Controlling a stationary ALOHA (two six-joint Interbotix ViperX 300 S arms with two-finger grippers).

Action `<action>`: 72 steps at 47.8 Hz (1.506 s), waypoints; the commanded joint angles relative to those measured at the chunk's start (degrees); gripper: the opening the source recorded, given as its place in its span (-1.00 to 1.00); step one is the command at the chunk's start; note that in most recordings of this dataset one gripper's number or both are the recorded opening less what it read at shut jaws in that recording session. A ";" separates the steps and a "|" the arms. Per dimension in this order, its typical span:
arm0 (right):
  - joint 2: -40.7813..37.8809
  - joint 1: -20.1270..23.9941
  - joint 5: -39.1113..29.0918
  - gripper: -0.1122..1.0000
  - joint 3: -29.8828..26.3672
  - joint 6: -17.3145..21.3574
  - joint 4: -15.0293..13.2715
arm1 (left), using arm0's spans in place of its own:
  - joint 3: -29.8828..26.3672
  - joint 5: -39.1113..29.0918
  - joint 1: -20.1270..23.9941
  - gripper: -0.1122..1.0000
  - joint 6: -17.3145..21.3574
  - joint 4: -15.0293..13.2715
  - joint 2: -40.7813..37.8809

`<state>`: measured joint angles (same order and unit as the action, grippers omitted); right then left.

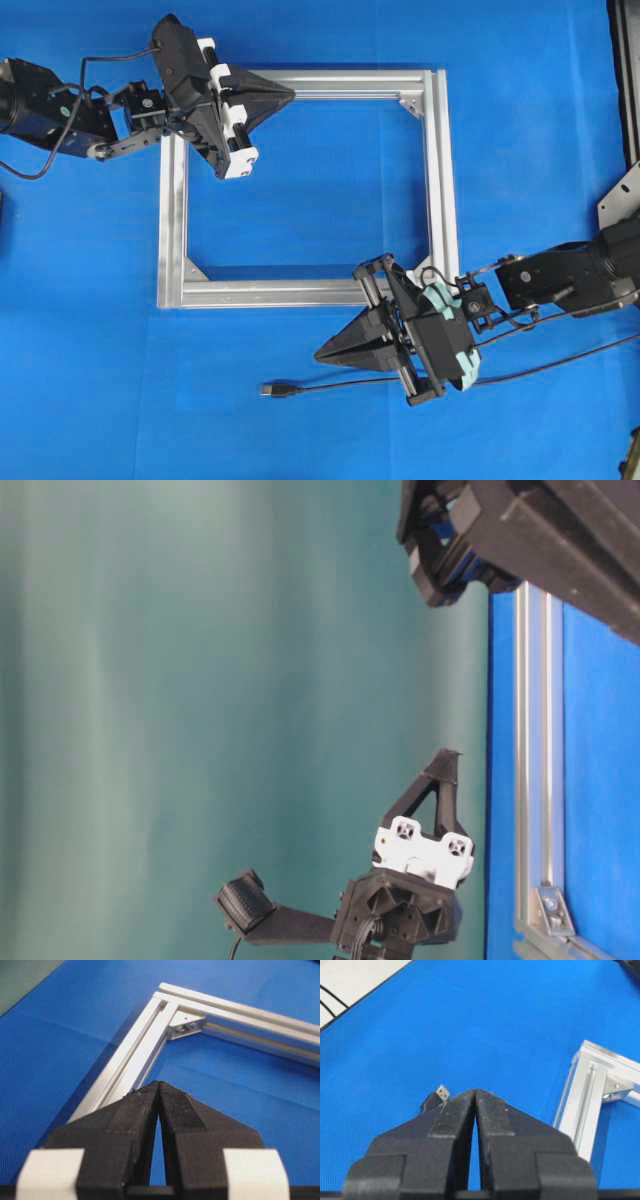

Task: Insert the wire through the string loop located on the right side.
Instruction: 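Lower the open right gripper over the black USB cable near its plug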

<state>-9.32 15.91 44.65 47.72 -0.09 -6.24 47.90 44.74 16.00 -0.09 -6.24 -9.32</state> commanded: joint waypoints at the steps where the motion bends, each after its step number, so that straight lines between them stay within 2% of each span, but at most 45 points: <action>1: 2.64 1.76 0.09 -0.80 -0.97 -0.18 -0.09 | -0.88 -1.49 0.26 -0.79 0.09 0.79 2.55; 7: 3.34 2.55 -2.72 -0.90 -1.67 0.18 0.09 | -0.79 -3.34 0.70 -0.79 0.00 0.79 2.55; 12: 3.34 2.55 -4.48 -0.90 -2.02 0.79 1.41 | -0.62 -3.34 0.70 -0.79 0.00 0.88 2.64; 30: 3.34 2.81 -5.10 -0.86 -2.46 1.58 2.11 | -0.62 -3.43 0.79 -0.79 0.00 0.97 2.64; 36: 3.25 2.81 -5.27 -0.60 -2.72 2.55 2.72 | -0.62 -3.08 0.79 -0.79 0.09 0.97 2.64; 40: 3.25 3.08 -5.62 -0.22 -2.64 2.81 2.81 | -0.62 -2.99 0.97 -0.79 0.09 1.05 2.64; 48: 3.34 3.78 -5.98 0.68 -2.72 2.81 4.13 | -0.62 -2.90 0.97 -0.79 0.09 1.05 2.64; 50: 3.25 3.87 -6.06 0.79 -2.72 2.81 4.57 | -0.53 -2.99 0.97 -0.79 0.09 0.97 2.64; 55: 3.08 4.04 -7.12 0.67 -2.72 2.81 6.15 | -0.44 -2.90 0.97 -0.79 0.09 1.05 2.72; 72: -4.13 6.33 -7.47 0.68 -4.04 2.81 15.12 | -0.44 -2.90 0.97 -0.79 0.00 1.05 2.72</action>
<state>-13.10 21.53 36.91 44.74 2.64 7.21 47.90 41.22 16.88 -0.09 -5.36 -8.44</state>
